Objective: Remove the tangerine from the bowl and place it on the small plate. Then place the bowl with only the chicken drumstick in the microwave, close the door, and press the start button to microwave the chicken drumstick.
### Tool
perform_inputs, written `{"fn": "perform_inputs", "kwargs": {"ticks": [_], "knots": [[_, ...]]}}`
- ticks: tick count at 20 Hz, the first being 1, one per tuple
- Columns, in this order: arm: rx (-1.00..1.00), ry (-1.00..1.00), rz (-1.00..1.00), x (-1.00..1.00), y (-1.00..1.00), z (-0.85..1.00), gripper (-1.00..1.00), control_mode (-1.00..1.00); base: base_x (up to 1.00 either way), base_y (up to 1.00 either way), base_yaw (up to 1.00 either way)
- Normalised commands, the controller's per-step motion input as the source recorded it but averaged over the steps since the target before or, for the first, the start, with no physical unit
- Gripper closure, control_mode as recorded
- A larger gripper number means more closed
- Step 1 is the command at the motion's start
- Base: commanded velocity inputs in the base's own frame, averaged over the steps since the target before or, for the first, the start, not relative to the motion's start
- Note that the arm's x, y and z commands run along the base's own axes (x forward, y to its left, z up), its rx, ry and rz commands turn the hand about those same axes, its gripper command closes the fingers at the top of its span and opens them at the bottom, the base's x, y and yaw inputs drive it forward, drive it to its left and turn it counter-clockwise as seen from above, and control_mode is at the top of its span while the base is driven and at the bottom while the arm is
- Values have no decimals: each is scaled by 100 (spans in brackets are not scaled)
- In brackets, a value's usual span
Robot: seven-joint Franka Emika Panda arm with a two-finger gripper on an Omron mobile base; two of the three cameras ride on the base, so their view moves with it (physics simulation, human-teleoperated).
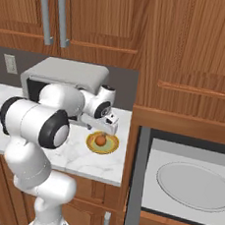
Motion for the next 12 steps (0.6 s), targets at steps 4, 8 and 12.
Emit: {"fn": "perform_inputs", "kwargs": {"ticks": [4, 8, 12], "knots": [[0, -20, -3, -49, 50, 74, -100, -100, 0, 0, 0], [0, -9, 0, -48, 97, 29, -100, -100, 0, 0, 0], [0, 0, 0, -31, 100, -1, -100, -100, 0, 0, 0]]}}
